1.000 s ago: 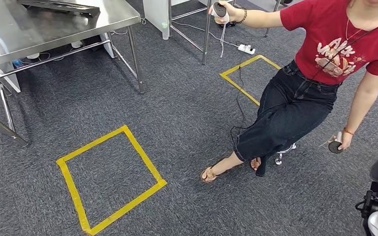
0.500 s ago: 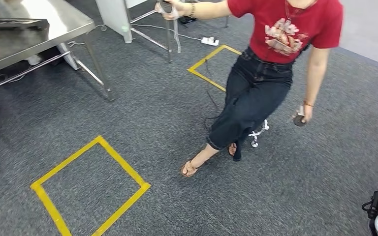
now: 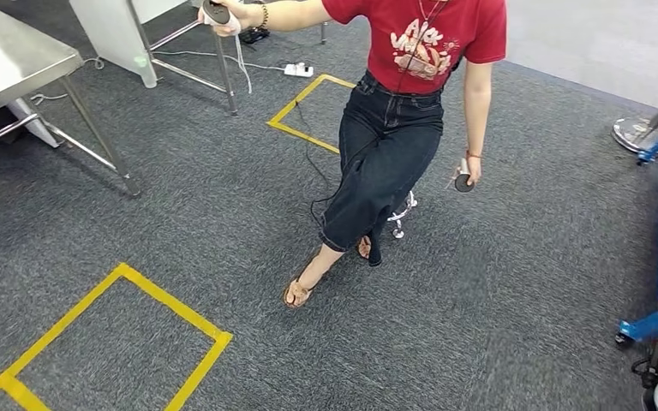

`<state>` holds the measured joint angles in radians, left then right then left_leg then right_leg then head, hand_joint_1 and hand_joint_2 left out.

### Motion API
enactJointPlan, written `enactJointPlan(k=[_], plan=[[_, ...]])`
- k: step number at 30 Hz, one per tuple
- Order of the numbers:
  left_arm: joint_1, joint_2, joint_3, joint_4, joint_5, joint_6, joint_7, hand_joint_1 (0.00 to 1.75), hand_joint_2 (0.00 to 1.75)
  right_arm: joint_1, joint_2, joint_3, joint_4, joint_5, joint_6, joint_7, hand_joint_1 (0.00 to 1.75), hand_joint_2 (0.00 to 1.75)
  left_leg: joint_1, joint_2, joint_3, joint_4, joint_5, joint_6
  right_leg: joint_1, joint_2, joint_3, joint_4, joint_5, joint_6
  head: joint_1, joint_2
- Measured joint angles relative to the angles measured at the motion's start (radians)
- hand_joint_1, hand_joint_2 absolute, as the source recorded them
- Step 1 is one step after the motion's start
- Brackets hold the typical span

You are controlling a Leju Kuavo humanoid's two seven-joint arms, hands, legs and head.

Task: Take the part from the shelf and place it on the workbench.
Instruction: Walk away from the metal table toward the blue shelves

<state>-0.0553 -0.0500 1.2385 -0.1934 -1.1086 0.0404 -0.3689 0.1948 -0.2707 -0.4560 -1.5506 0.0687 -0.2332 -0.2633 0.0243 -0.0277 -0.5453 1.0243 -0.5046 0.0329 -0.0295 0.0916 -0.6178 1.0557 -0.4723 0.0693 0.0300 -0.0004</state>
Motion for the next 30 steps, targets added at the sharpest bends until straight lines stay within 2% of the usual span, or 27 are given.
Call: enactJointPlan(k=[2,4,5,6,7,8,9,10,11,12,13,14,15,17,18,19,20,21,22,24,25,26,28,29,30], plan=[[0.001,0.002,-0.002,0.0,0.0,0.0,0.0,0.0,0.0,-0.007,0.0,-0.001,0.0,0.0,0.002,-0.001,0.0,0.0,-0.002,0.029,-0.002,-0.003,0.003,0.009,0.003,-0.059,-0.057,0.117,-0.053,-0.005,0.003,0.0],[0.003,0.003,-0.002,0.0,0.0,0.0,0.0,0.0,0.0,-0.011,0.0,0.0,0.002,0.0,0.003,-0.001,0.0,0.0,-0.006,0.059,-0.005,-0.003,0.003,0.011,0.001,-0.077,-0.108,0.231,-0.093,-0.002,0.004,0.0],[0.003,0.003,-0.002,0.0,0.0,0.0,0.001,0.0,0.0,-0.012,0.0,0.0,0.002,0.0,0.003,-0.001,0.0,0.0,-0.006,0.073,-0.006,-0.003,0.003,0.011,-0.001,-0.082,-0.109,0.241,-0.092,0.004,0.004,0.0],[0.003,0.003,-0.002,0.0,0.0,0.0,0.001,0.0,0.0,-0.013,0.0,0.001,0.004,0.0,0.003,-0.001,0.0,0.0,-0.006,0.086,-0.005,-0.003,0.002,0.01,-0.003,-0.088,-0.087,0.207,-0.078,0.014,0.004,0.0],[0.002,0.003,-0.002,0.0,0.0,0.0,0.002,0.0,0.0,-0.015,-0.001,0.001,0.005,0.0,0.004,-0.001,0.0,0.0,-0.005,0.099,-0.003,-0.002,0.002,0.009,-0.004,-0.101,-0.048,0.142,-0.056,0.023,0.004,0.0],[0.002,0.004,-0.003,0.0,-0.001,-0.001,0.003,0.0,0.0,-0.018,-0.001,0.001,0.006,0.0,0.004,-0.001,0.0,0.0,-0.006,0.11,0.0,-0.002,0.0,0.005,-0.004,-0.125,-0.006,0.069,-0.035,0.029,0.005,0.0],[0.001,0.004,-0.003,0.0,-0.001,-0.001,0.004,0.0,0.0,-0.022,-0.002,0.001,0.007,0.0,0.004,-0.001,0.0,0.0,-0.008,0.121,0.003,-0.001,-0.003,-0.001,-0.001,-0.145,0.029,0.01,-0.018,0.028,0.004,0.0],[0.001,0.005,-0.003,0.0,-0.002,-0.001,0.005,0.0,0.0,-0.024,-0.002,0.001,0.008,-0.001,0.004,-0.001,0.0,0.0,-0.011,0.13,0.007,-0.001,-0.005,-0.008,0.002,-0.157,0.05,-0.024,-0.009,0.022,0.003,0.0],[0.0,0.006,-0.003,0.0,-0.002,-0.001,0.006,0.0,0.0,-0.025,-0.003,0.002,0.009,-0.002,0.004,-0.002,0.0,0.0,-0.013,0.14,0.011,-0.002,-0.007,-0.014,0.006,-0.16,0.054,-0.036,-0.005,0.012,0.002,0.0],[-0.001,0.005,-0.003,0.0,-0.002,-0.001,0.007,0.0,0.0,-0.025,-0.003,0.001,0.01,-0.002,0.004,-0.002,0.0,0.0,-0.014,0.15,0.015,-0.005,-0.008,-0.02,0.009,-0.146,0.052,-0.036,-0.002,0.002,0.0,0.0],[-0.003,0.004,-0.004,0.0,-0.002,-0.001,0.008,0.0,0.0,-0.024,-0.004,0.001,0.01,-0.003,0.004,-0.002,0.0,0.0,-0.011,0.153,0.017,-0.006,-0.009,-0.027,0.006,-0.135,0.049,-0.037,0.0,-0.007,-0.001,0.0],[-0.004,0.004,-0.004,0.0,-0.002,-0.001,0.009,0.0,0.0,-0.025,-0.006,0.001,0.011,-0.003,0.004,-0.003,0.0,0.0,-0.009,0.139,0.016,0.001,-0.017,-0.032,0.002,-0.123,0.048,-0.039,0.003,-0.015,-0.001,0.0],[-0.005,0.004,-0.004,0.0,-0.002,-0.001,0.009,0.0,0.0,-0.026,-0.007,0.0,0.011,-0.003,0.004,-0.004,0.0,0.0,-0.006,0.113,0.009,0.02,-0.035,-0.036,-0.003,-0.113,0.048,-0.041,0.006,-0.024,-0.002,0.0],[-0.003,0.004,-0.005,0.0,0.0,-0.001,0.009,0.0,0.0,-0.029,-0.008,0.002,0.011,-0.004,0.004,-0.005,0.0,0.0,-0.004,0.048,-0.04,0.127,-0.101,-0.038,-0.005,-0.093,0.046,-0.042,0.011,-0.039,-0.005,0.0],[-0.002,0.004,-0.005,0.0,0.0,-0.001,0.009,0.0,0.0,-0.03,-0.007,0.004,0.012,-0.004,0.004,-0.005,0.0,0.0,-0.005,0.033,-0.074,0.198,-0.134,-0.036,-0.003,-0.081,0.044,-0.042,0.013,-0.044,-0.006,0.0],[0.0,0.004,-0.005,0.0,0.002,-0.001,0.01,0.0,0.0,-0.031,-0.007,0.005,0.014,-0.004,0.004,-0.005,0.0,0.0,-0.005,0.026,-0.103,0.257,-0.155,-0.035,0.0,-0.068,0.042,-0.042,0.014,-0.046,-0.006,0.0],[0.001,0.004,-0.005,0.0,0.003,-0.001,0.01,0.0,0.0,-0.031,-0.007,0.006,0.016,-0.004,0.004,-0.005,0.0,0.0,-0.005,0.024,-0.118,0.284,-0.155,-0.034,0.003,-0.055,0.041,-0.041,0.014,-0.047,-0.007,0.0],[0.002,0.003,-0.005,0.0,0.004,-0.001,0.01,0.0,0.0,-0.032,-0.008,0.006,0.019,-0.005,0.004,-0.005,0.0,0.0,-0.005,0.022,-0.112,0.267,-0.133,-0.031,0.004,-0.041,0.042,-0.041,0.015,-0.048,-0.006,0.0],[0.002,0.003,-0.005,0.0,0.006,-0.001,0.01,0.0,0.0,-0.032,-0.009,0.007,0.022,-0.005,0.004,-0.005,0.0,0.0,-0.005,0.016,-0.087,0.213,-0.096,-0.028,0.005,-0.027,0.044,-0.041,0.015,-0.047,-0.006,0.0],[0.002,0.004,-0.005,0.0,0.008,-0.001,0.01,0.0,0.0,-0.036,-0.01,0.008,0.025,-0.006,0.003,-0.005,0.0,0.0,-0.002,-0.025,-0.025,0.077,-0.03,-0.02,0.008,-0.001,0.045,-0.038,0.015,-0.044,-0.006,0.0],[0.002,0.004,-0.005,0.0,0.008,-0.001,0.01,0.0,0.0,-0.04,-0.011,0.009,0.026,-0.006,0.003,-0.006,0.0,0.0,-0.003,-0.041,-0.005,0.033,-0.015,-0.018,0.01,0.011,0.042,-0.036,0.016,-0.04,-0.005,0.0],[0.001,0.004,-0.006,0.0,0.009,-0.001,0.01,0.0,0.0,-0.043,-0.012,0.01,0.026,-0.005,0.003,-0.006,0.0,0.0,-0.005,-0.049,0.004,0.013,-0.012,-0.015,0.011,0.022,0.038,-0.036,0.018,-0.035,-0.005,0.0],[-0.001,0.003,-0.006,0.0,0.009,0.0,0.01,0.0,0.0,-0.045,-0.014,0.011,0.028,-0.005,0.003,-0.007,0.0,0.0,-0.009,-0.027,0.006,0.005,-0.01,-0.006,0.009,0.043,0.028,-0.038,0.024,-0.02,-0.005,0.0],[-0.002,0.003,-0.006,0.0,0.009,0.0,0.01,0.0,0.0,-0.044,-0.016,0.011,0.028,-0.005,0.002,-0.007,0.0,0.0,-0.01,-0.014,0.007,0.001,-0.006,0.002,0.009,0.033,0.02,-0.032,0.023,-0.016,-0.005,0.0],[-0.004,0.002,-0.006,0.0,0.008,-0.001,0.01,0.0,0.0,-0.044,-0.017,0.011,0.029,-0.005,0.001,-0.007,0.0,0.0,-0.01,-0.001,0.008,-0.004,-0.001,0.01,0.01,0.009,0.006,-0.011,0.014,-0.015,-0.003,0.0]])
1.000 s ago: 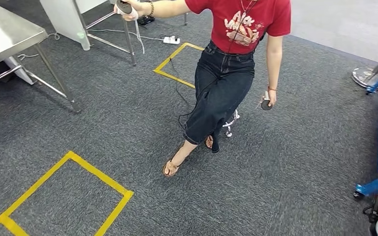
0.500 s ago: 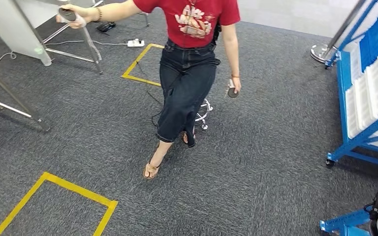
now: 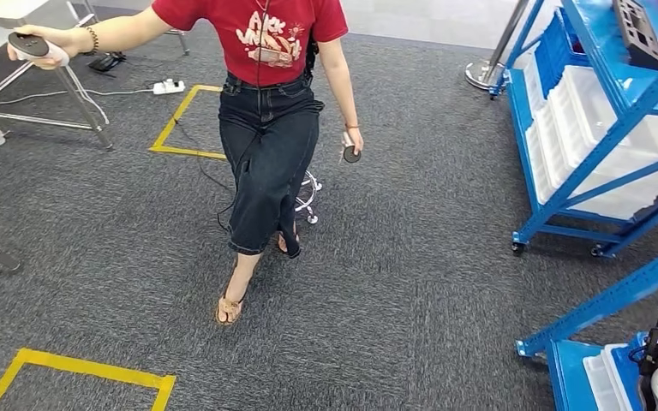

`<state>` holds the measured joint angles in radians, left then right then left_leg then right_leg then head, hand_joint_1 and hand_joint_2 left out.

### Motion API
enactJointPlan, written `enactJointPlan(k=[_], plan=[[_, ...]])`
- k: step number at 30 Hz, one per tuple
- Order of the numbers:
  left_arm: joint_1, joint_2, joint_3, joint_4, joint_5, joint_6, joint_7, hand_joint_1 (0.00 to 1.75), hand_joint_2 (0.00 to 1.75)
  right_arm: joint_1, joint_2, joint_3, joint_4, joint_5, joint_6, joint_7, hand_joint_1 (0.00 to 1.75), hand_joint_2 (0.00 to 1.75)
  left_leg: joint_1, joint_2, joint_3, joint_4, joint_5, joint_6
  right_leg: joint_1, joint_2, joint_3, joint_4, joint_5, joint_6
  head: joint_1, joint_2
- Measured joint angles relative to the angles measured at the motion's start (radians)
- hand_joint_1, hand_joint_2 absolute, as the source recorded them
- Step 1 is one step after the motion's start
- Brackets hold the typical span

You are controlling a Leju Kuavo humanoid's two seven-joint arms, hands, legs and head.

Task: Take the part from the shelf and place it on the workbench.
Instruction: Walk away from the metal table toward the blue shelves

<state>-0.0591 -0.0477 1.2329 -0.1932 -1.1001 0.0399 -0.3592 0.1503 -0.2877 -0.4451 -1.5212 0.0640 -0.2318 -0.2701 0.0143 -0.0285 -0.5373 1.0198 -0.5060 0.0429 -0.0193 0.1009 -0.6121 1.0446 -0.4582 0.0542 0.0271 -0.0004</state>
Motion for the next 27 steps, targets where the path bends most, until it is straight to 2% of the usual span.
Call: enactJointPlan(k=[2,3,4,5,6,7,8,9,10,11,13,14,15,16,17,18,19,20,21,22,23,25,26,27], plan=[[0.0,-0.001,0.0,0.0,-0.001,0.0,0.0,0.0,0.0,-0.002,0.0,0.0,0.002,0.0,-0.001,0.0,0.0,0.0,-0.001,0.028,0.0,-0.006,0.004,0.011,0.002,-0.063,-0.055,0.104,-0.046,-0.006,0.004,0.0],[0.001,-0.001,0.0,0.0,-0.001,0.0,-0.001,0.0,0.0,-0.003,0.001,0.001,0.003,0.0,-0.002,0.0,0.0,0.0,-0.002,0.042,-0.001,-0.006,0.004,0.012,0.002,-0.079,-0.089,0.173,-0.074,-0.008,0.006,0.0],[0.002,-0.001,0.0,0.0,-0.001,0.0,-0.001,0.0,0.0,-0.002,0.002,0.001,0.004,0.0,-0.002,0.0,0.0,0.0,-0.003,0.056,-0.002,-0.006,0.004,0.012,0.0,-0.086,-0.118,0.232,-0.094,-0.007,0.006,0.0],[0.002,-0.001,0.0,0.0,-0.001,0.0,-0.001,0.0,0.0,0.001,0.003,0.002,0.005,0.001,-0.002,0.0,0.0,0.0,-0.004,0.069,-0.003,-0.006,0.003,0.012,-0.002,-0.09,-0.131,0.261,-0.101,-0.002,0.006,0.0],[0.002,-0.001,0.0,0.0,-0.002,0.0,-0.001,0.0,0.0,0.002,0.004,0.002,0.005,0.001,-0.002,0.0,0.0,0.0,-0.004,0.083,-0.002,-0.006,0.002,0.01,-0.005,-0.094,-0.122,0.247,-0.092,0.007,0.006,0.0],[0.001,-0.001,0.0,0.0,-0.002,0.0,-0.001,0.0,0.0,0.002,0.004,0.002,0.005,0.001,-0.002,0.0,0.0,0.0,-0.003,0.096,0.0,-0.006,0.0,0.008,-0.008,-0.103,-0.091,0.194,-0.071,0.017,0.006,0.0],[0.001,-0.002,0.0,0.0,-0.002,-0.001,-0.001,0.0,0.0,0.002,0.004,0.002,0.005,0.002,-0.003,0.0,0.0,0.0,-0.003,0.107,0.003,-0.006,-0.003,0.004,-0.01,-0.123,-0.047,0.116,-0.046,0.026,0.006,0.0],[0.001,-0.001,0.0,0.0,-0.003,-0.001,-0.001,0.0,0.0,0.002,0.004,0.002,0.005,0.002,-0.003,0.0,0.0,0.0,-0.006,0.118,0.007,-0.005,-0.006,-0.001,-0.009,-0.148,-0.007,0.047,-0.025,0.03,0.006,0.0],[0.001,-0.001,0.0,0.0,-0.003,-0.001,-0.001,0.0,0.0,0.002,0.005,0.002,0.005,0.002,-0.003,0.0,0.0,0.0,-0.008,0.128,0.011,-0.005,-0.01,-0.007,-0.006,-0.166,0.021,-0.002,-0.011,0.029,0.006,0.0],[0.0,-0.001,0.0,0.0,-0.003,-0.001,-0.001,0.0,0.0,0.003,0.006,0.002,0.004,0.002,-0.004,0.0,0.0,0.0,-0.011,0.138,0.015,-0.006,-0.014,-0.013,-0.002,-0.176,0.034,-0.025,-0.005,0.023,0.005,0.0],[-0.001,-0.002,0.0,-0.001,-0.004,0.0,-0.001,0.0,0.0,0.008,0.007,0.0,0.003,0.004,-0.007,0.0,0.0,0.0,-0.012,0.16,0.024,-0.01,-0.018,-0.023,0.003,-0.157,0.033,-0.028,-0.002,0.008,0.004,0.0],[-0.003,-0.003,0.0,-0.001,-0.004,0.0,-0.001,0.0,0.0,0.013,0.009,-0.002,0.001,0.005,-0.008,0.0,0.0,0.0,-0.009,0.154,0.026,-0.008,-0.023,-0.028,-0.001,-0.143,0.032,-0.03,0.0,0.001,0.003,0.0],[-0.004,-0.004,0.0,-0.001,-0.004,0.001,-0.001,0.0,0.0,0.016,0.01,-0.005,-0.001,0.007,-0.006,0.0,0.0,0.0,-0.006,0.133,0.021,0.006,-0.036,-0.032,-0.005,-0.131,0.032,-0.031,0.002,-0.006,0.002,0.0],[-0.004,-0.005,0.0,-0.001,-0.004,0.001,-0.001,0.0,0.0,0.017,0.013,-0.006,-0.004,0.011,-0.003,0.001,0.0,0.0,-0.003,0.102,0.006,0.042,-0.06,-0.035,-0.01,-0.12,0.032,-0.032,0.004,-0.015,0.002,0.0],[-0.004,-0.006,0.0,-0.001,-0.005,0.001,-0.001,0.0,0.0,0.017,0.017,-0.007,-0.006,0.015,0.001,0.001,0.0,0.0,-0.001,0.065,-0.02,0.1,-0.093,-0.037,-0.013,-0.108,0.032,-0.033,0.006,-0.023,0.0,0.0],[-0.002,-0.006,0.0,-0.001,-0.005,0.001,-0.001,0.0,0.0,0.016,0.024,-0.006,-0.007,0.022,0.004,0.002,0.0,0.0,-0.001,0.041,-0.054,0.171,-0.128,-0.036,-0.01,-0.097,0.031,-0.033,0.006,-0.029,0.0,0.0],[0.0,-0.007,0.0,-0.001,-0.006,0.002,-0.001,0.0,0.0,0.015,0.032,-0.006,-0.006,0.033,0.004,0.003,0.0,0.0,-0.001,0.03,-0.089,0.239,-0.156,-0.036,-0.008,-0.083,0.031,-0.033,0.006,-0.032,-0.001,0.0],[0.001,-0.007,0.0,-0.001,-0.007,0.002,-0.001,0.0,0.0,0.016,0.043,-0.005,-0.004,0.054,-0.005,0.004,0.0,0.0,-0.002,0.026,-0.115,0.283,-0.166,-0.035,-0.006,-0.069,0.031,-0.033,0.006,-0.032,-0.001,0.0],[0.002,-0.009,0.0,-0.001,-0.008,0.002,0.0,0.0,0.0,0.016,0.056,-0.005,0.001,0.081,-0.017,0.006,0.0,0.0,-0.001,0.025,-0.124,0.291,-0.155,-0.034,-0.004,-0.055,0.032,-0.033,0.006,-0.032,-0.001,0.0],[0.003,-0.01,0.0,-0.001,-0.009,0.002,0.0,0.0,0.0,0.016,0.07,-0.005,0.009,0.107,-0.031,0.005,0.0,0.0,0.0,0.022,-0.113,0.258,-0.124,-0.032,-0.004,-0.04,0.035,-0.033,0.005,-0.032,-0.001,0.0],[0.003,-0.011,0.0,-0.001,-0.009,0.003,0.0,0.0,0.0,0.016,0.087,-0.005,0.023,0.129,-0.043,0.001,0.0,0.0,0.002,0.011,-0.086,0.194,-0.082,-0.031,-0.004,-0.025,0.037,-0.032,0.005,-0.032,-0.001,0.0],[0.003,-0.014,0.0,-0.001,-0.01,0.005,0.001,0.0,0.0,0.015,0.122,-0.008,0.062,0.15,-0.055,-0.015,0.0,0.0,0.008,-0.033,-0.029,0.064,-0.021,-0.03,0.0,0.001,0.037,-0.028,0.004,-0.028,-0.001,0.0],[0.003,-0.015,-0.001,-0.001,-0.01,0.007,0.001,0.0,0.0,0.014,0.137,-0.01,0.084,0.158,-0.059,-0.025,0.0,0.0,0.009,-0.047,-0.014,0.028,-0.009,-0.029,0.003,0.012,0.034,-0.027,0.005,-0.024,0.0,0.0],[0.003,-0.017,-0.001,-0.001,-0.009,0.008,0.001,0.0,0.0,0.013,0.151,-0.014,0.105,0.165,-0.062,-0.033,0.0,0.0,0.007,-0.051,-0.009,0.014,-0.007,-0.027,0.004,0.023,0.029,-0.027,0.006,-0.018,0.0,0.0]])
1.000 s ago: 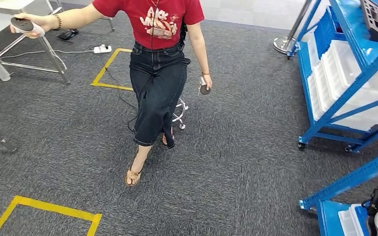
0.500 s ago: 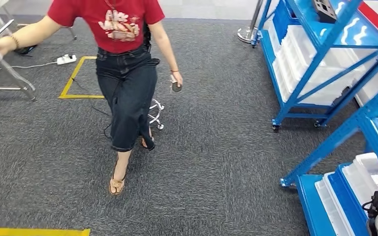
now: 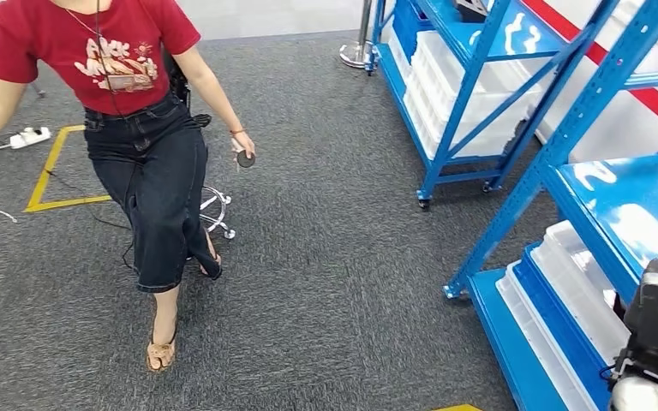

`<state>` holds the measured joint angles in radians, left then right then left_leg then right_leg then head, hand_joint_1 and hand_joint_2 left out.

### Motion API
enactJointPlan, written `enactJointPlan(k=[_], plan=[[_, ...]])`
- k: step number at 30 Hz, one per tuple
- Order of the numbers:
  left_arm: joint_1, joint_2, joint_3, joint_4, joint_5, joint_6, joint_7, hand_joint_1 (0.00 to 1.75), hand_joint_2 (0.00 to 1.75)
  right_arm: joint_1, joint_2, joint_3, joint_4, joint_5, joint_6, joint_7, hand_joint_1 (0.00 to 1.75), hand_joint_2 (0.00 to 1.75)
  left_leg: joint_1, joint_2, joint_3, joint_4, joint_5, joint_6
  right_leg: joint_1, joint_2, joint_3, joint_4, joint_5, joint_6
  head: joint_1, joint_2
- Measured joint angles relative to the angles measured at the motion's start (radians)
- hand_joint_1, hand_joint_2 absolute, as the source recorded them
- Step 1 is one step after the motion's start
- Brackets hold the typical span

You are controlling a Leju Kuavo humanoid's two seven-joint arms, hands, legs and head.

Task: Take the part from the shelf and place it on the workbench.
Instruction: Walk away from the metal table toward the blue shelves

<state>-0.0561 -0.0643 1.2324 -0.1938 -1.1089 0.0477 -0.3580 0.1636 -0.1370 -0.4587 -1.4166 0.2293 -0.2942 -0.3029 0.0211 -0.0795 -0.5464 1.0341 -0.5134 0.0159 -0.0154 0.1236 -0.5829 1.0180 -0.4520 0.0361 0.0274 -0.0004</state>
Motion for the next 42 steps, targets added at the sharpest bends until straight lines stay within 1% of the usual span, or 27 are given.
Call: enactJointPlan(k=[2,4,6,8,9,10,13,15,17,19,22,24,25,26,27,28,29,30,32,33,34,36,37,38,40,41,42], plan=[[-0.003,-0.002,0.0,0.0,0.003,0.002,0.0,0.0,0.0,-0.002,0.027,-0.013,0.05,0.02,-0.008,-0.008,0.0,0.0,-0.004,0.026,0.001,-0.005,0.005,0.012,-0.003,0.011,-0.01,-0.002,0.005,0.012,0.0,0.0],[-0.006,-0.004,0.001,0.0,0.004,0.002,0.0,0.0,0.0,-0.013,0.056,-0.032,0.118,0.044,-0.021,-0.017,0.0,0.0,-0.005,0.052,0.003,-0.012,0.013,0.028,-0.001,-0.034,-0.034,0.032,-0.011,0.015,0.003,0.0],[-0.004,-0.004,0.001,0.0,0.005,0.002,-0.001,0.0,0.0,-0.028,0.083,-0.051,0.188,0.059,-0.034,-0.034,0.0,0.0,-0.007,0.079,0.002,-0.016,0.015,0.038,0.001,-0.094,-0.092,0.146,-0.062,0.008,0.006,0.0],[-0.001,-0.004,0.001,0.0,0.006,0.002,-0.002,0.0,0.0,-0.035,0.105,-0.074,0.247,0.062,-0.038,-0.05,0.0,0.0,-0.011,0.107,0.0,-0.016,0.014,0.041,-0.002,-0.111,-0.152,0.27,-0.106,0.009,0.007,0.0],[0.0,-0.005,0.001,0.0,0.007,0.002,-0.002,0.0,0.0,-0.035,0.115,-0.086,0.271,0.065,-0.038,-0.056,0.0,0.0,-0.012,0.12,-0.001,-0.016,0.013,0.04,-0.004,-0.114,-0.158,0.287,-0.107,0.015,0.007,0.0],[0.0,-0.005,0.001,0.0,0.007,0.002,-0.002,0.0,0.0,-0.036,0.122,-0.097,0.291,0.068,-0.038,-0.059,0.0,0.0,-0.013,0.133,0.0,-0.016,0.012,0.039,-0.005,-0.118,-0.143,0.263,-0.095,0.023,0.007,0.0],[0.0,-0.007,0.002,-0.001,0.007,0.003,-0.002,0.0,0.0,-0.044,0.137,-0.131,0.334,0.078,-0.038,-0.056,0.0,0.0,-0.015,0.166,0.009,-0.015,0.003,0.027,-0.004,-0.172,-0.028,0.057,-0.032,0.037,0.007,0.0],[0.001,-0.008,0.002,-0.001,0.006,0.004,-0.001,0.0,0.0,-0.052,0.143,-0.163,0.378,0.097,-0.048,-0.064,0.0,0.0,-0.019,0.185,0.018,-0.016,-0.004,0.015,0.005,-0.19,0.004,0.0,-0.017,0.026,0.005,0.0],[-0.001,-0.012,0.004,-0.001,0.003,0.005,0.0,0.0,0.0,-0.064,0.137,-0.201,0.443,0.133,-0.076,-0.09,0.0,0.0,-0.014,0.199,0.027,-0.018,-0.009,0.004,0.008,-0.166,0.008,-0.004,-0.013,0.011,0.002,0.0],[-0.002,-0.017,0.004,0.0,0.0,0.005,0.0,0.0,0.0,-0.086,0.127,-0.241,0.525,0.175,-0.117,-0.12,0.0,0.0,-0.004,0.164,0.026,0.007,-0.033,-0.006,0.003,-0.146,0.018,-0.015,-0.008,-0.007,0.0,0.0],[0.002,-0.019,0.006,0.0,-0.001,0.008,0.002,0.0,0.0,-0.133,0.117,-0.274,0.66,0.244,-0.188,-0.151,0.0,0.0,0.002,0.084,-0.049,0.18,-0.131,-0.008,0.003,-0.119,0.026,-0.023,-0.003,-0.03,-0.004,0.0],[0.007,-0.019,0.007,0.0,-0.001,0.011,0.003,0.0,0.0,-0.158,0.109,-0.289,0.756,0.284,-0.231,-0.148,0.0,0.0,0.01,0.075,-0.091,0.268,-0.161,-0.014,0.004,-0.1,0.024,-0.023,-0.003,-0.03,-0.005,0.0],[0.011,-0.019,0.007,0.0,-0.001,0.013,0.003,0.0,0.0,-0.171,0.105,-0.298,0.802,0.303,-0.25,-0.137,0.0,0.0,0.021,0.075,-0.086,0.26,-0.149,-0.021,0.003,-0.089,0.024,-0.022,-0.002,-0.028,-0.005,0.0],[0.015,-0.02,0.008,0.001,-0.001,0.013,0.003,0.0,0.0,-0.183,0.102,-0.304,0.843,0.322,-0.264,-0.118,0.0,0.0,0.038,0.071,-0.062,0.219,-0.125,-0.033,0.001,-0.077,0.025,-0.02,-0.002,-0.021,-0.005,0.0],[0.018,-0.025,0.009,0.002,-0.001,0.014,0.002,0.0,0.0,-0.194,0.099,-0.308,0.879,0.339,-0.274,-0.096,0.0,0.0,0.064,0.051,-0.03,0.166,-0.105,-0.057,0.004,-0.063,0.023,-0.01,-0.003,-0.01,-0.006,0.0],[0.019,-0.033,0.01,0.006,-0.001,0.014,0.002,0.0,0.0,-0.204,0.089,-0.309,0.906,0.351,-0.281,-0.074,0.0,0.0,0.086,0.031,-0.007,0.122,-0.092,-0.077,0.006,-0.05,0.015,0.008,-0.007,0.006,-0.011,0.0],[0.018,-0.042,0.01,0.011,0.0,0.014,0.002,0.0,0.0,-0.211,0.079,-0.311,0.93,0.359,-0.285,-0.053,0.0,0.0,0.105,0.018,0.007,0.1,-0.09,-0.085,0.01,-0.039,0.006,0.032,-0.01,0.023,-0.012,0.0],[0.017,-0.053,0.011,0.016,0.0,0.014,0.002,0.0,0.0,-0.216,0.067,-0.312,0.953,0.362,-0.287,-0.038,0.0,0.0,0.12,0.009,0.012,0.097,-0.097,-0.089,0.013,-0.031,-0.002,0.054,-0.011,0.04,-0.012,0.0],[0.013,-0.068,0.014,0.022,0.004,0.014,0.004,0.0,0.0,-0.213,0.054,-0.317,0.996,0.351,-0.286,-0.042,0.0,0.0,0.146,0.027,0.021,0.114,-0.106,-0.076,0.005,-0.025,-0.013,0.075,-0.002,0.067,-0.006,0.0],[0.009,-0.069,0.016,0.022,0.004,0.014,0.006,0.0,0.0,-0.203,0.061,-0.321,1.016,0.337,-0.283,-0.07,0.0,0.0,0.154,0.036,0.025,0.12,-0.106,-0.075,0.002,-0.038,-0.021,0.089,-0.007,0.071,0.005,0.0],[0.005,-0.074,0.018,0.022,0.005,0.015,0.009,0.0,0.0,-0.196,0.062,-0.328,1.029,0.318,-0.278,-0.115,0.0,0.0,0.157,0.047,0.025,0.124,-0.106,-0.081,-0.002,-0.062,-0.04,0.121,-0.026,0.066,0.025,0.0],[-0.008,-0.081,0.02,0.022,0.004,0.02,0.018,0.0,0.0,-0.188,0.066,-0.346,1.025,0.277,-0.268,-0.233,0.0,0.0,0.141,0.085,0.017,0.121,-0.097,-0.104,-0.003,-0.118,-0.115,0.251,-0.106,0.031,0.085,0.0],[-0.013,-0.089,0.022,0.023,0.004,0.025,0.023,0.0,0.0,-0.186,0.055,-0.356,0.995,0.263,-0.265,-0.286,0.0,0.0,0.13,0.106,0.013,0.112,-0.089,-0.118,0.004,-0.133,-0.155,0.328,-0.147,0.012,0.108,0.0],[-0.018,-0.093,0.023,0.023,0.004,0.029,0.028,0.0,0.0,-0.179,0.047,-0.365,0.952,0.257,-0.257,-0.314,0.0,0.0,0.117,0.127,0.009,0.101,-0.078,-0.12,0.023,-0.136,-0.18,0.389,-0.177,-0.005,0.119,0.0],[-0.021,-0.096,0.025,0.023,0.005,0.033,0.036,0.0,0.0,-0.15,0.019,-0.387,0.816,0.276,-0.21,-0.269,0.0,0.0,0.085,0.166,0.004,0.084,-0.063,-0.108,0.093,-0.131,-0.162,0.419,-0.187,-0.046,0.123,0.0],[-0.02,-0.098,0.025,0.023,0.004,0.034,0.038,0.0,0.0,-0.134,0.006,-0.401,0.73,0.296,-0.174,-0.213,0.0,0.0,0.07,0.186,0.003,0.081,-0.061,-0.101,0.139,-0.133,-0.12,0.376,-0.169,-0.078,0.124,0.0],[-0.02,-0.102,0.026,0.024,0.002,0.035,0.041,0.0,0.0,-0.117,-0.011,-0.419,0.64,0.314,-0.143,-0.163,0.0,0.0,0.057,0.205,0.004,0.08,-0.06,-0.097,0.181,-0.138,-0.072,0.314,-0.147,-0.122,0.123,0.0]])
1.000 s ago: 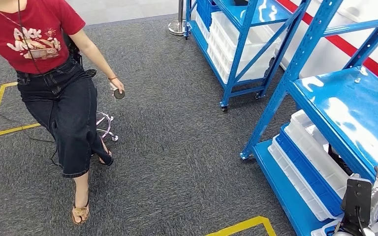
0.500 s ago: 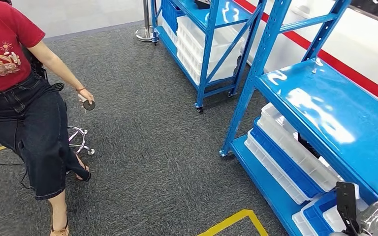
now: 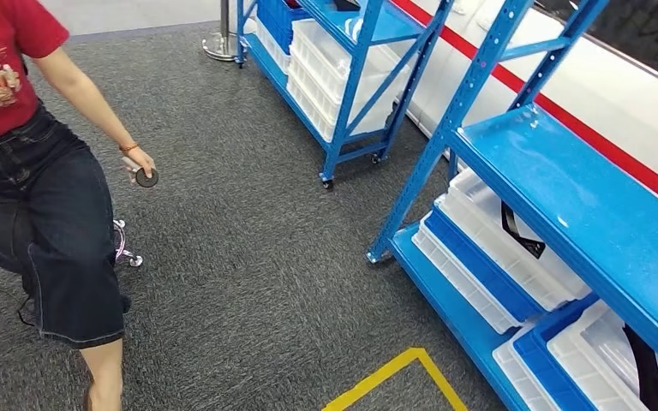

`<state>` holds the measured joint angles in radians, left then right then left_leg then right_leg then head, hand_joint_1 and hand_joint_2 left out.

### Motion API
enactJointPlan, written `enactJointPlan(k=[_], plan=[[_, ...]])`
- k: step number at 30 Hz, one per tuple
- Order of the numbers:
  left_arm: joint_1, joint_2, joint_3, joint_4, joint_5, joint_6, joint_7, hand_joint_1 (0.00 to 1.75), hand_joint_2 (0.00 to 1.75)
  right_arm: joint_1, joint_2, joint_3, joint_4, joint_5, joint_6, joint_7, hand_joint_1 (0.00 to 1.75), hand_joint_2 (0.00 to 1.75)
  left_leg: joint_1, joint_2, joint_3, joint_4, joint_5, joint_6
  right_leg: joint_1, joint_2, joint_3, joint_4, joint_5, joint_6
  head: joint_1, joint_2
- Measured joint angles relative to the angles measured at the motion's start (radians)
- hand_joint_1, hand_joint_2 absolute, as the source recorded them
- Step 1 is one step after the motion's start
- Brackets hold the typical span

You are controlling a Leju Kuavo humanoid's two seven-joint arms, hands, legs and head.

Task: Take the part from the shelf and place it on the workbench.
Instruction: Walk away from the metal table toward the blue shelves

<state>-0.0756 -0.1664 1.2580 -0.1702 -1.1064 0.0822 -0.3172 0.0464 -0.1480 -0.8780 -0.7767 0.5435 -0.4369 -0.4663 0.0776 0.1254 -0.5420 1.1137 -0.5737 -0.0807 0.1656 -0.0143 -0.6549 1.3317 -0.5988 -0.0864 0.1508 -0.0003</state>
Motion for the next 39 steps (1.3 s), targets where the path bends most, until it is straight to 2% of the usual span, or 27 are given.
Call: enactJointPlan(k=[1,2,3,5,6,7,8,9,10,12,13,14,15,17,19,22,24,26,27,29,30,31,33,35,36,38,39], plan=[[0.0,-0.007,0.0,0.001,-0.002,0.0,0.002,0.0,0.0,0.014,-0.021,-0.022,-0.086,0.011,0.026,0.033,0.0,0.0,-0.015,0.015,0.001,0.002,-0.001,0.003,0.034,-0.017,0.04,-0.064,0.016,-0.048,-0.008,0.0],[0.001,-0.016,0.0,0.003,-0.004,0.0,0.004,0.0,0.0,0.023,-0.047,-0.047,-0.164,0.01,0.056,0.049,0.0,0.0,-0.029,0.025,-0.001,0.0,-0.002,0.012,0.058,-0.033,0.071,-0.124,0.024,-0.083,-0.012,0.0],[0.001,-0.023,0.001,0.006,-0.006,0.0,0.007,0.0,0.0,0.029,-0.077,-0.073,-0.228,-0.008,0.098,0.058,0.0,0.0,-0.038,0.033,-0.005,-0.003,-0.003,0.019,0.067,-0.045,0.083,-0.16,0.024,-0.103,-0.016,0.0],[0.004,-0.027,0.001,0.009,-0.01,0.007,0.011,0.0,0.0,0.027,-0.112,-0.116,-0.317,-0.087,0.25,0.079,0.0,0.0,-0.045,0.049,-0.007,-0.024,0.002,0.041,0.069,-0.039,0.096,-0.216,0.032,-0.096,-0.012,0.0],[0.005,-0.024,0.001,0.01,-0.011,0.015,0.009,0.0,0.0,0.022,-0.114,-0.123,-0.335,-0.125,0.332,0.086,0.0,0.0,-0.04,0.049,-0.004,-0.039,0.008,0.062,0.045,-0.029,0.109,-0.244,0.047,-0.086,-0.008,0.0],[0.006,-0.019,0.002,0.01,-0.012,0.022,0.003,0.0,0.0,0.016,-0.106,-0.12,-0.337,-0.156,0.396,0.086,0.0,0.0,-0.039,0.043,0.003,-0.056,0.013,0.1,0.023,-0.022,0.13,-0.278,0.066,-0.07,-0.007,0.0],[0.004,-0.012,0.003,0.01,-0.01,0.025,-0.009,0.0,0.0,0.01,-0.092,-0.107,-0.33,-0.175,0.432,0.081,0.0,0.0,-0.039,0.033,0.007,-0.066,0.014,0.147,-0.004,-0.022,0.149,-0.308,0.085,-0.037,-0.006,0.0],[0.003,-0.002,0.004,0.009,-0.005,0.019,-0.025,0.0,0.0,0.004,-0.077,-0.086,-0.318,-0.19,0.449,0.073,0.0,0.0,-0.04,0.019,0.005,-0.064,0.01,0.195,-0.032,-0.025,0.165,-0.33,0.099,0.016,-0.008,0.0],[0.002,0.011,0.005,0.008,0.0,0.009,-0.043,0.0,0.0,-0.004,-0.06,-0.06,-0.3,-0.204,0.446,0.071,0.0,0.0,-0.045,0.012,-0.002,-0.05,0.001,0.231,-0.043,-0.028,0.171,-0.34,0.104,0.088,-0.012,0.0],[0.0,0.036,0.007,0.004,0.012,0.003,-0.071,0.0,0.0,-0.037,-0.035,-0.007,-0.244,-0.202,0.375,0.098,0.0,0.0,-0.046,-0.002,-0.022,0.0,-0.026,0.253,-0.064,-0.03,0.18,-0.337,0.097,0.245,-0.018,0.0],[0.0,0.046,0.01,0.001,0.022,0.009,-0.079,0.0,0.0,-0.061,-0.022,0.017,-0.195,-0.195,0.308,0.121,0.0,0.0,-0.044,-0.01,-0.028,0.021,-0.038,0.251,-0.068,-0.032,0.184,-0.327,0.09,0.296,-0.019,0.0],[-0.001,0.051,0.014,-0.001,0.034,0.018,-0.081,0.0,0.0,-0.087,-0.011,0.036,-0.136,-0.194,0.239,0.141,0.0,0.0,-0.038,-0.018,-0.03,0.039,-0.048,0.238,-0.069,-0.036,0.188,-0.31,0.081,0.326,-0.021,0.0],[0.0,0.054,0.02,-0.003,0.044,0.029,-0.074,0.0,0.0,-0.109,-0.001,0.05,-0.072,-0.198,0.179,0.158,0.0,0.0,-0.029,-0.027,-0.032,0.06,-0.059,0.212,-0.066,-0.046,0.187,-0.281,0.068,0.339,-0.021,0.0],[0.009,0.034,0.031,0.004,0.059,0.061,-0.042,0.0,0.0,-0.14,-0.009,0.064,0.038,-0.219,0.098,0.17,0.0,0.0,0.0,-0.036,-0.062,0.129,-0.09,0.126,-0.04,-0.074,0.146,-0.185,0.043,0.371,-0.03,-0.001],[0.034,0.001,0.041,0.017,0.064,0.102,0.008,0.0,0.0,-0.158,-0.032,0.065,0.118,-0.224,0.038,0.16,0.0,0.0,0.024,-0.039,-0.108,0.182,-0.108,0.066,-0.022,-0.093,0.089,-0.098,0.021,0.396,0.007,-0.001],[0.067,-0.024,0.06,0.024,0.064,0.139,0.06,0.0,0.0,-0.165,-0.018,0.062,0.23,-0.226,-0.005,0.137,0.0,0.0,0.053,-0.049,-0.154,0.19,-0.101,0.048,-0.031,-0.08,0.04,-0.044,-0.008,0.409,0.054,-0.001],[0.071,-0.021,0.065,0.017,0.058,0.152,0.078,0.0,0.0,-0.166,0.024,0.065,0.303,-0.221,-0.007,0.161,0.0,0.0,0.056,-0.061,-0.151,0.179,-0.108,0.047,-0.057,-0.053,-0.027,0.06,-0.02,0.409,0.097,0.0],[0.076,-0.012,0.065,0.01,0.043,0.176,0.116,0.0,0.0,-0.166,0.075,0.07,0.368,-0.203,-0.013,0.249,0.0,0.0,0.043,-0.067,-0.113,0.157,-0.117,0.048,-0.079,-0.042,-0.153,0.219,-0.02,0.396,0.136,0.0],[0.078,-0.007,0.065,0.006,0.039,0.19,0.135,0.0,0.0,-0.16,0.094,0.072,0.393,-0.188,-0.018,0.293,0.0,0.0,0.034,-0.068,-0.083,0.14,-0.121,0.047,-0.074,-0.04,-0.227,0.279,-0.008,0.385,0.133,0.0],[0.074,0.001,0.066,-0.001,0.04,0.212,0.148,0.0,0.0,-0.138,0.114,0.076,0.424,-0.171,-0.019,0.327,0.0,0.0,0.012,-0.074,-0.004,0.101,-0.132,0.051,-0.032,-0.023,-0.333,0.283,0.074,0.356,0.12,0.0],[0.069,0.001,0.066,-0.004,0.041,0.224,0.142,0.0,0.0,-0.128,0.114,0.075,0.43,-0.175,-0.017,0.315,0.0,0.44,0.005,-0.078,0.042,0.082,-0.143,0.052,0.001,-0.011,-0.35,0.225,0.143,0.335,0.113,0.0],[0.063,-0.005,0.067,-0.006,0.044,0.243,0.126,0.0,0.0,-0.119,0.111,0.072,0.434,-0.185,-0.005,0.287,0.0,0.87,0.0,-0.083,0.082,0.067,-0.161,0.054,0.041,0.005,-0.351,0.143,0.222,0.304,0.105,-0.001],[0.042,-0.023,0.067,-0.008,0.046,0.282,0.051,0.0,0.0,-0.108,0.092,0.065,0.421,-0.187,0.062,0.163,0.0,1.75,-0.023,-0.1,0.139,0.053,-0.21,0.065,0.111,0.028,-0.29,-0.081,0.338,0.224,0.109,-0.001],[0.013,-0.033,0.065,-0.014,0.055,0.286,-0.032,0.0,0.0,-0.135,0.079,0.075,0.392,-0.144,0.153,-0.003,0.0,1.75,-0.054,-0.099,0.172,0.032,-0.246,0.108,0.12,0.043,-0.227,-0.218,0.358,0.148,0.107,-0.001],[-0.003,-0.032,0.064,-0.02,0.059,0.279,-0.05,0.0,0.0,-0.162,0.08,0.089,0.375,-0.12,0.179,-0.049,0.0,1.75,-0.063,-0.089,0.192,0.013,-0.251,0.135,0.107,0.051,-0.204,-0.25,0.352,0.125,0.1,-0.001],[-0.03,-0.021,0.062,-0.034,0.067,0.27,-0.059,0.0,0.0,-0.203,0.095,0.124,0.349,-0.099,0.192,-0.036,0.0,1.75,-0.078,-0.081,0.216,-0.007,-0.25,0.167,0.089,0.064,-0.178,-0.276,0.343,0.101,0.072,-0.001],[-0.038,-0.014,0.061,-0.04,0.069,0.268,-0.061,0.0,0.0,-0.211,0.104,0.137,0.339,-0.099,0.194,-0.007,0.0,1.31,-0.085,-0.083,0.214,0.008,-0.251,0.168,0.08,0.064,-0.16,-0.293,0.339,0.083,0.069,0.0]])
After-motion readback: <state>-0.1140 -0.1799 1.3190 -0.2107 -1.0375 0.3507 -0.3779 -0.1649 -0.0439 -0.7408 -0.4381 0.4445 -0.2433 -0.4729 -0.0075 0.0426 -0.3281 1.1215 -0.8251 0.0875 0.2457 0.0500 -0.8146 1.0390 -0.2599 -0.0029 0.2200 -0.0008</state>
